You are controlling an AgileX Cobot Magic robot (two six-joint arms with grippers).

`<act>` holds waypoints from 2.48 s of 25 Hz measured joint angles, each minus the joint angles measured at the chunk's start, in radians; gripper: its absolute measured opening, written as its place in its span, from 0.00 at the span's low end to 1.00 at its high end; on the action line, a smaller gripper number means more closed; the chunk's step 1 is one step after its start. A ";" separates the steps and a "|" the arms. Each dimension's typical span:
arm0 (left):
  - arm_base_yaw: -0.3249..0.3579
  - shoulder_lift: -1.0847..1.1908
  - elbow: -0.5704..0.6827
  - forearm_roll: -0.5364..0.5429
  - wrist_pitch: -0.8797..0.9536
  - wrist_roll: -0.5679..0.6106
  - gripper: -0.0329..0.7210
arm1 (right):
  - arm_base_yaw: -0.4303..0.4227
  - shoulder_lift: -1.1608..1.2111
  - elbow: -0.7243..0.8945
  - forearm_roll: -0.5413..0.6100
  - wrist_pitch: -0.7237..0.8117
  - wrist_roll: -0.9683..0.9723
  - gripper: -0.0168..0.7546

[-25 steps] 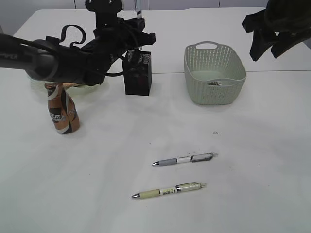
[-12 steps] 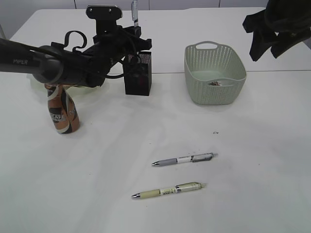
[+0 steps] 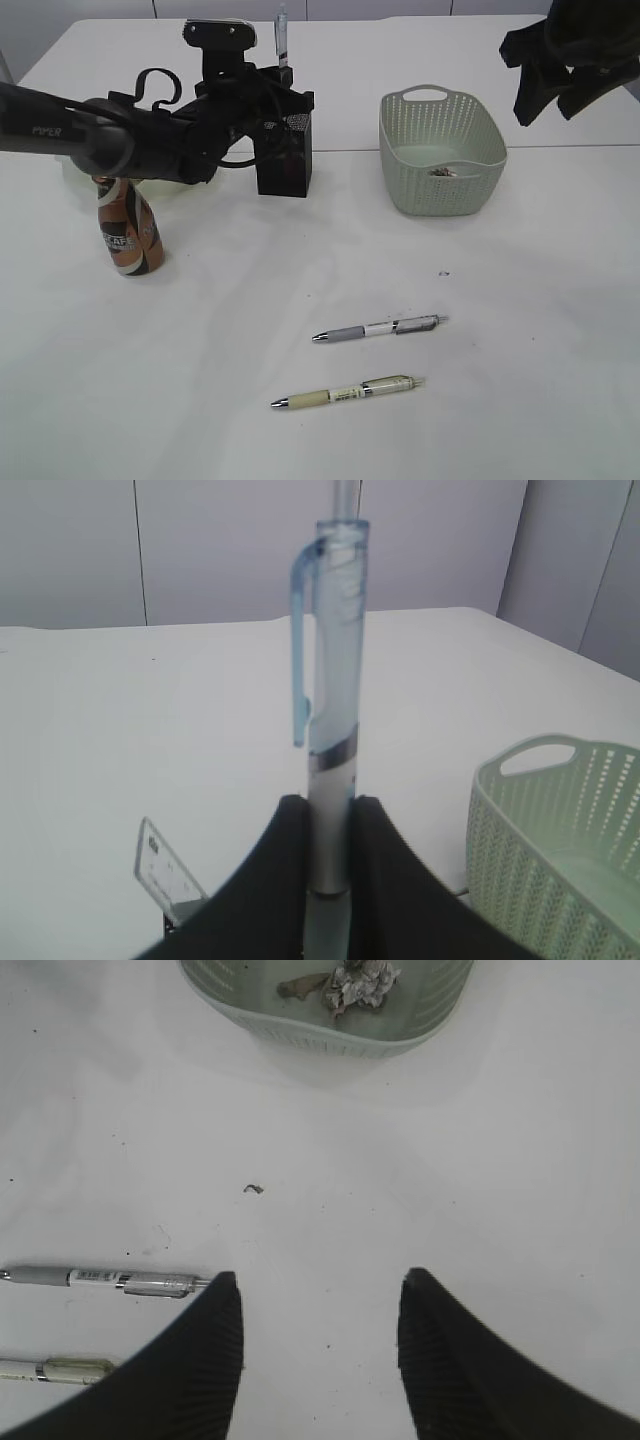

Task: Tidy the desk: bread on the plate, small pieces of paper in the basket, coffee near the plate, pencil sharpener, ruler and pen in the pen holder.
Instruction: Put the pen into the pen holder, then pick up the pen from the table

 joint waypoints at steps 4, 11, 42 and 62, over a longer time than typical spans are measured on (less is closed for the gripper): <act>0.000 0.022 -0.002 0.004 0.000 0.000 0.13 | 0.000 0.000 0.000 0.000 0.000 -0.001 0.50; 0.000 0.034 -0.002 0.013 0.000 0.000 0.13 | 0.000 0.000 0.000 0.000 0.000 -0.001 0.50; 0.000 -0.100 -0.002 0.043 0.266 0.000 0.55 | 0.000 -0.002 0.000 0.007 0.000 -0.002 0.50; -0.157 -0.384 -0.060 0.147 1.226 0.266 0.49 | 0.000 -0.002 0.000 0.011 0.000 0.179 0.50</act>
